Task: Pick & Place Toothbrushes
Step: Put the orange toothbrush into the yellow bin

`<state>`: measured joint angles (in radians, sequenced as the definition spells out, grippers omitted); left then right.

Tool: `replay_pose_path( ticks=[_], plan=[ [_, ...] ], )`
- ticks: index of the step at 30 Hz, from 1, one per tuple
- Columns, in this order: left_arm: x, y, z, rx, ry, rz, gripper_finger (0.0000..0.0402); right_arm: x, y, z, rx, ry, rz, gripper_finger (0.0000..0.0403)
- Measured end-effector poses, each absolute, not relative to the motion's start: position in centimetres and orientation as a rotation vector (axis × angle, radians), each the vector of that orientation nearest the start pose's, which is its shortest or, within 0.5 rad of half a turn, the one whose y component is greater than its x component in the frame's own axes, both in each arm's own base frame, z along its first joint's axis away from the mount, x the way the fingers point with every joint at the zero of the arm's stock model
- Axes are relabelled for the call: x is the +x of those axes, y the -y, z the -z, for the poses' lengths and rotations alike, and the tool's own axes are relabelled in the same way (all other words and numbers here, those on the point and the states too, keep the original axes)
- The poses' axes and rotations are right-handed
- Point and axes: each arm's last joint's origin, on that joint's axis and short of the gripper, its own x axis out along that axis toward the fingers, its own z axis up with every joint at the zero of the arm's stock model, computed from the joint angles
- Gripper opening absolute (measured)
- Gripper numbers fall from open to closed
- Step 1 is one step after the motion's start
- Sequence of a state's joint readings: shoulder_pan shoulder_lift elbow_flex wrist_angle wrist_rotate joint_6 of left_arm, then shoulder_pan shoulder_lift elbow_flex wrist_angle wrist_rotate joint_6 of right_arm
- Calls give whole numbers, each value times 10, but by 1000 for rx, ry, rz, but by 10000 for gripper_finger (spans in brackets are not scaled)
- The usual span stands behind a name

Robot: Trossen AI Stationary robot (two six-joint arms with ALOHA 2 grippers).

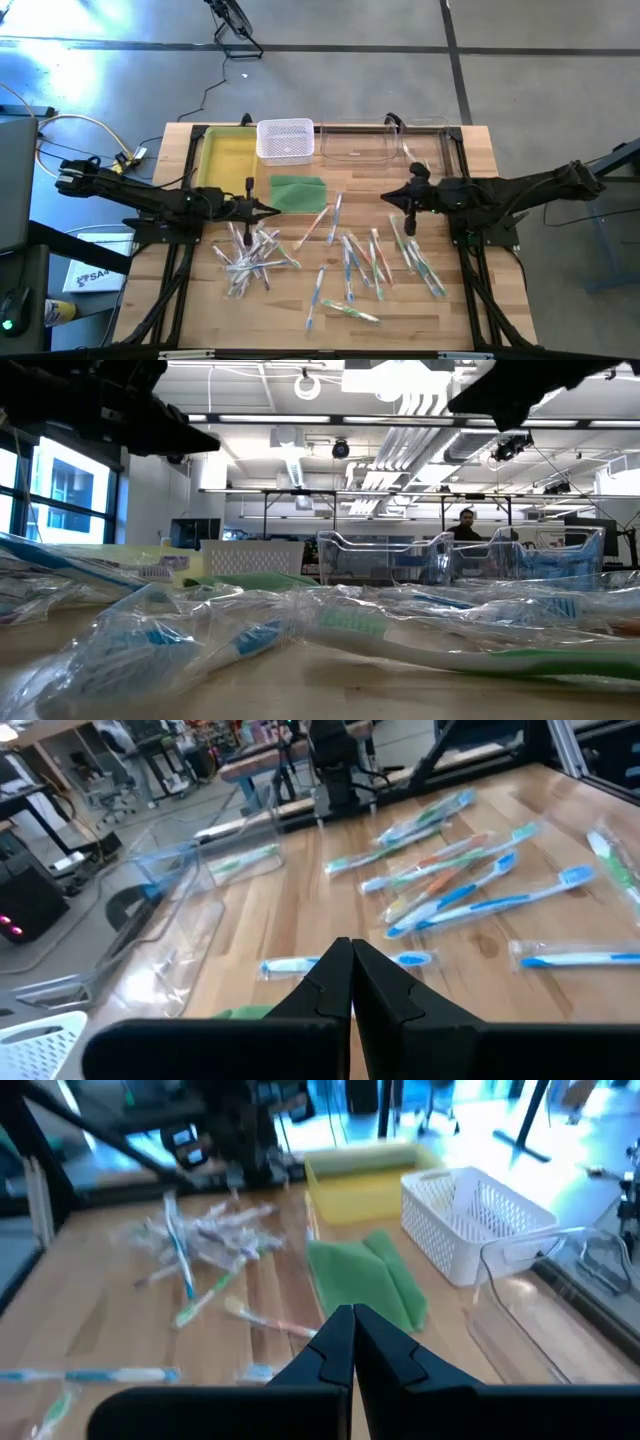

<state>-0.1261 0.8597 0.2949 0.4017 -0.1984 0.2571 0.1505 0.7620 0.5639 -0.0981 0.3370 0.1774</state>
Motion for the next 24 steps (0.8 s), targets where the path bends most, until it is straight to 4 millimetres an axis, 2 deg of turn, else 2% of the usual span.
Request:
replay_pose_path(
  ticks=[4,9,16,24],
  plan=[
    [183,17,-206,281,-177,-49,3,157,-14,-252,122,-127,190,2],
    [183,17,-208,278,-161,-51,3,138,-12,-242,142,63,166,2],
    [183,17,-208,277,-159,-52,3,124,-6,-233,231,142,288,2],
    [183,17,-208,277,-158,-52,3,122,-4,-234,256,157,364,2]
  ],
)
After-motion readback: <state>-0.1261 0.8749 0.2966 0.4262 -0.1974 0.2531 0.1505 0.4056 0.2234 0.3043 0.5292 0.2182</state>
